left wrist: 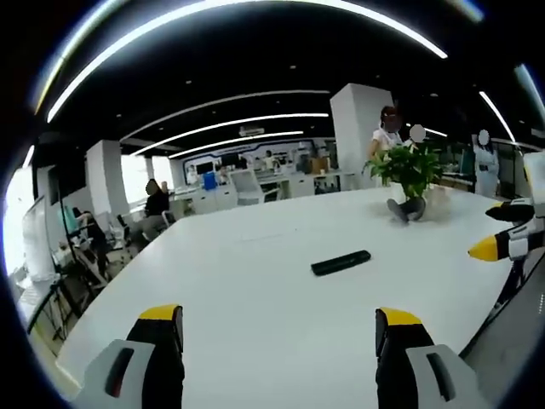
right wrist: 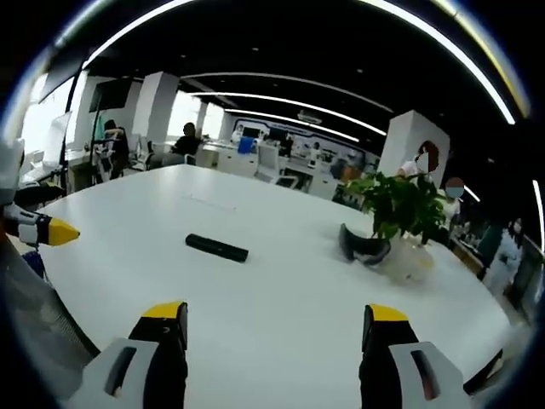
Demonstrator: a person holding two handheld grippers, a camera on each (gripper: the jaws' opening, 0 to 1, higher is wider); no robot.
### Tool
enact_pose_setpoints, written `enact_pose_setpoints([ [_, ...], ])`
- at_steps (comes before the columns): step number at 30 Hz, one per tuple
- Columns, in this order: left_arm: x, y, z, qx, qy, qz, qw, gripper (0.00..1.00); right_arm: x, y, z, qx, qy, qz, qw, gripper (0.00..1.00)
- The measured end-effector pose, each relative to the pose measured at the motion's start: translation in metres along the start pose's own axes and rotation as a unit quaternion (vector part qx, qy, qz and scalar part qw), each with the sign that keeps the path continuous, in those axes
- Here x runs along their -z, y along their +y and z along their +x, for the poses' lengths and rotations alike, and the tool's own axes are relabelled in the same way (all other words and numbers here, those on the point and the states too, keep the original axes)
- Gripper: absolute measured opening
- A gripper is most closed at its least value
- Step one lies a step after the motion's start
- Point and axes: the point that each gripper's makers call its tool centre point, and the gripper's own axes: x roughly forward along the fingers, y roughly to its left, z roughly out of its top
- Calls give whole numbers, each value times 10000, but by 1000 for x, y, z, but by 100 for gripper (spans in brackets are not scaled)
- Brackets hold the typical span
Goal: Press the specified remote control buttons in sequence, fully releasing each button before pressing the next.
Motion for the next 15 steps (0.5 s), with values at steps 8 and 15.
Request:
enact_pose_setpoints([
  [8, 4, -6, 2, 107, 99, 101, 9998, 97, 6, 1, 2, -21, 88, 170, 9998, 80],
  [15, 12, -4, 4, 44, 325, 45, 9995, 97, 10, 0, 2, -3, 190, 107, 9998, 79],
])
